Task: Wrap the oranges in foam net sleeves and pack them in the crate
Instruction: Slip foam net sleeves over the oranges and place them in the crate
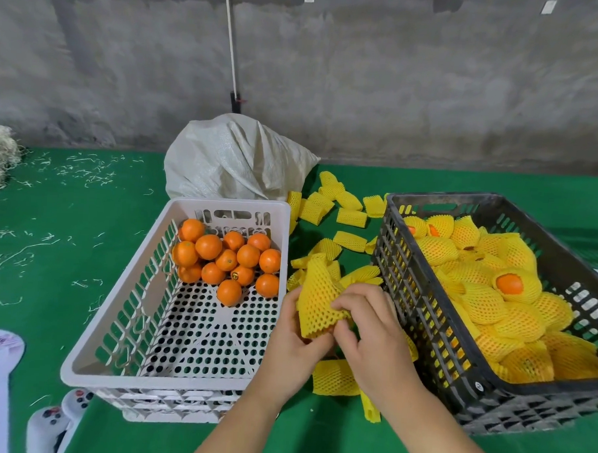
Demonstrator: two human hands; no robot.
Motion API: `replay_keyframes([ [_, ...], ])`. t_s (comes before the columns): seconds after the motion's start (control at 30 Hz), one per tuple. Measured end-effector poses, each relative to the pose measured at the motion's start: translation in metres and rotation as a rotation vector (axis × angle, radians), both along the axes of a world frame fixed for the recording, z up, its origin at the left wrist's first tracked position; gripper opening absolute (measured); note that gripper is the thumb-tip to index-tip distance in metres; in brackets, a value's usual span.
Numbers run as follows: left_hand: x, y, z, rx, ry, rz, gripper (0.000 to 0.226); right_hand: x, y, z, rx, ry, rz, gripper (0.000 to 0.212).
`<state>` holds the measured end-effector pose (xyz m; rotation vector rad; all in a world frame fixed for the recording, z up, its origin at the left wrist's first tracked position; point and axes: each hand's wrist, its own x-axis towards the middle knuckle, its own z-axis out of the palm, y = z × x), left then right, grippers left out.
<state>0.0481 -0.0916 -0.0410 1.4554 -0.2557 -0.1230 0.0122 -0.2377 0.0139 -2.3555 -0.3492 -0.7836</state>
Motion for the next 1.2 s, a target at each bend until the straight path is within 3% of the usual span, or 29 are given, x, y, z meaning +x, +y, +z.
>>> replay_keyframes([
  [0.1, -0.001, 0.005, -0.001, -0.078, 0.046, -0.007, 0.069, -0.004, 0.002, -0.005, 0.045, -0.023, -0.004, 0.021],
  [0.2, 0.0, 0.007, -0.002, -0.117, 0.088, -0.041, 0.072, -0.002, 0.003, -0.01, 0.174, 0.154, -0.069, 0.043],
  [0.3, -0.001, 0.005, -0.004, -0.11, 0.062, 0.043, 0.066, 0.0, 0.002, -0.01, 0.211, 0.238, -0.107, 0.031],
  [0.37, -0.001, 0.005, -0.003, -0.145, 0.065, 0.101, 0.061, -0.004, 0.002, -0.01, 0.173, 0.156, -0.099, 0.021],
  [0.5, 0.004, 0.009, -0.003, -0.23, 0.104, 0.102, 0.067, -0.021, 0.013, -0.012, 0.059, 0.059, -0.014, 0.022],
  [0.63, 0.004, 0.009, -0.006, -0.214, 0.105, 0.064, 0.075, -0.012, 0.01, -0.014, 0.279, 0.374, -0.12, 0.046],
  [0.8, 0.002, 0.006, -0.006, -0.157, 0.054, 0.102, 0.077, -0.013, 0.009, -0.021, 0.392, 0.499, -0.096, 0.038],
  [0.87, 0.001, 0.006, -0.006, -0.112, 0.01, 0.106, 0.078, -0.014, 0.005, -0.018, 0.631, 0.69, -0.029, 0.048],
  [0.97, 0.0, 0.006, -0.007, -0.048, -0.014, 0.031, 0.078, -0.015, -0.004, -0.009, 1.186, 0.946, 0.211, 0.097],
  [1.0, 0.0, 0.006, -0.008, -0.009, -0.028, -0.004, 0.08, -0.015, -0.005, -0.008, 1.254, 0.966, 0.302, 0.107],
  [1.1, -0.003, 0.004, -0.011, 0.112, -0.062, -0.072, 0.09, -0.015, 0.007, -0.005, 1.253, 0.974, 0.394, 0.103],
  [1.2, -0.006, 0.005, -0.012, 0.189, -0.116, -0.106, 0.096, -0.012, 0.011, -0.013, 1.12, 0.897, 0.125, 0.093],
])
